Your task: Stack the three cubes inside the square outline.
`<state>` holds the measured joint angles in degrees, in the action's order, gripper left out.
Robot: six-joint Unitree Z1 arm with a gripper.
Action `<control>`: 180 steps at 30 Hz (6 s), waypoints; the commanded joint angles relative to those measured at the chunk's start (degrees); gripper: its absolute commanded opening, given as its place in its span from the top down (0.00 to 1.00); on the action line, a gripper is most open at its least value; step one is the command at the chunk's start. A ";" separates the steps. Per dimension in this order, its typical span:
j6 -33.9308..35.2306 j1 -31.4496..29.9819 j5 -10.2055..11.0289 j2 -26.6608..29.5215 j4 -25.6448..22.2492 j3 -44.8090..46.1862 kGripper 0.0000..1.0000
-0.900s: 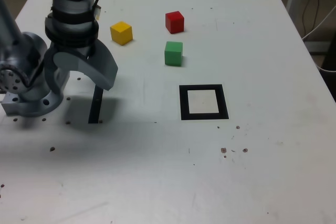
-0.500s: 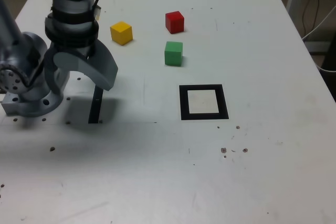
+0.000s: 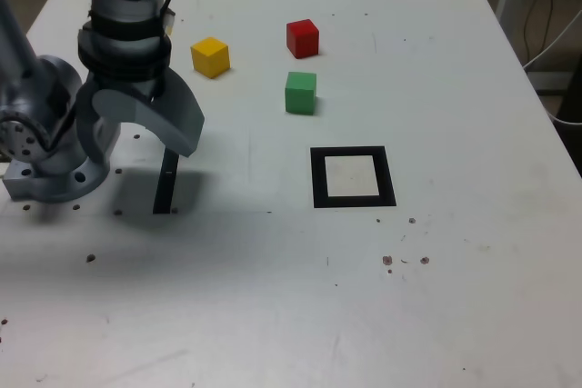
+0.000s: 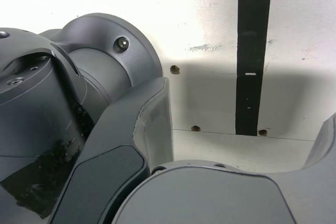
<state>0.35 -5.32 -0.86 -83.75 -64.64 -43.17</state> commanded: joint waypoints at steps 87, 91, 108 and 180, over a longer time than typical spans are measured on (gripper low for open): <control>-27.86 43.09 6.19 -38.74 -16.36 -61.05 0.01; -27.93 43.28 5.99 -39.20 -16.53 -61.63 0.01; -21.17 43.57 5.78 -41.37 -17.71 -64.74 0.01; -20.22 44.93 6.22 -48.41 -17.61 -67.31 0.67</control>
<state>-19.74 39.88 5.41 -132.91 -81.80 -110.61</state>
